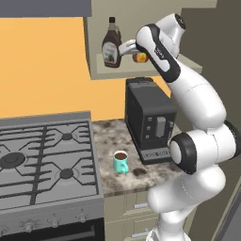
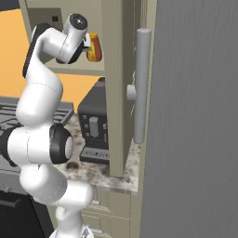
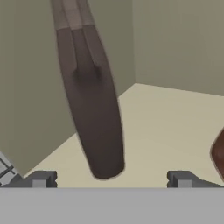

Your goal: Pick the syrup bottle and honey bottle from the cabinet and place them next to the mug.

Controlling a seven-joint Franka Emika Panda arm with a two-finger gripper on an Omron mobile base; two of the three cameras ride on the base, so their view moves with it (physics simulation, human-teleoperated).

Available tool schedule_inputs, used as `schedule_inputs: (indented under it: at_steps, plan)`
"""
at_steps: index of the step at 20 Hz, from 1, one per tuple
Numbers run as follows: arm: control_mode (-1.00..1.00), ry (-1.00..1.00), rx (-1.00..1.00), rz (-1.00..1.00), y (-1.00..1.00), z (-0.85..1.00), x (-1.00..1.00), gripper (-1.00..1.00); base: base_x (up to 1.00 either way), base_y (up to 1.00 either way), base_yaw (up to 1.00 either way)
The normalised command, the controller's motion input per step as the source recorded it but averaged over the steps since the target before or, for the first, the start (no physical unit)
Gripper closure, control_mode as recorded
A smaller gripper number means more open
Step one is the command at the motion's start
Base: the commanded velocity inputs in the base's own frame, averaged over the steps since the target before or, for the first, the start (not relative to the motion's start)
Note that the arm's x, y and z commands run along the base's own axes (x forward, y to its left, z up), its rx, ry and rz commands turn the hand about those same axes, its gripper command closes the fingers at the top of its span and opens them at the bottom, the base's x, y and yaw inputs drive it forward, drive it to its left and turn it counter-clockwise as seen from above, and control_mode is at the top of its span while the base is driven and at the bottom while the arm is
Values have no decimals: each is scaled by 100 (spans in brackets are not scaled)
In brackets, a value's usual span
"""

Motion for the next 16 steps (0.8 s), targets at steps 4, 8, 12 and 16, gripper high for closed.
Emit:
schedule_inputs:
  at_steps: [4, 8, 12, 16]
  plan:
    - [-100, 0, 0, 0, 13, 0, 0, -100, 0, 0, 0]
    - [-100, 0, 0, 0, 15, 0, 8, -100, 0, 0, 0]
    - [-100, 0, 0, 0, 14, 0, 7, -100, 0, 0, 0]
    - [-100, 0, 0, 0, 13, 0, 8, -100, 0, 0, 0]
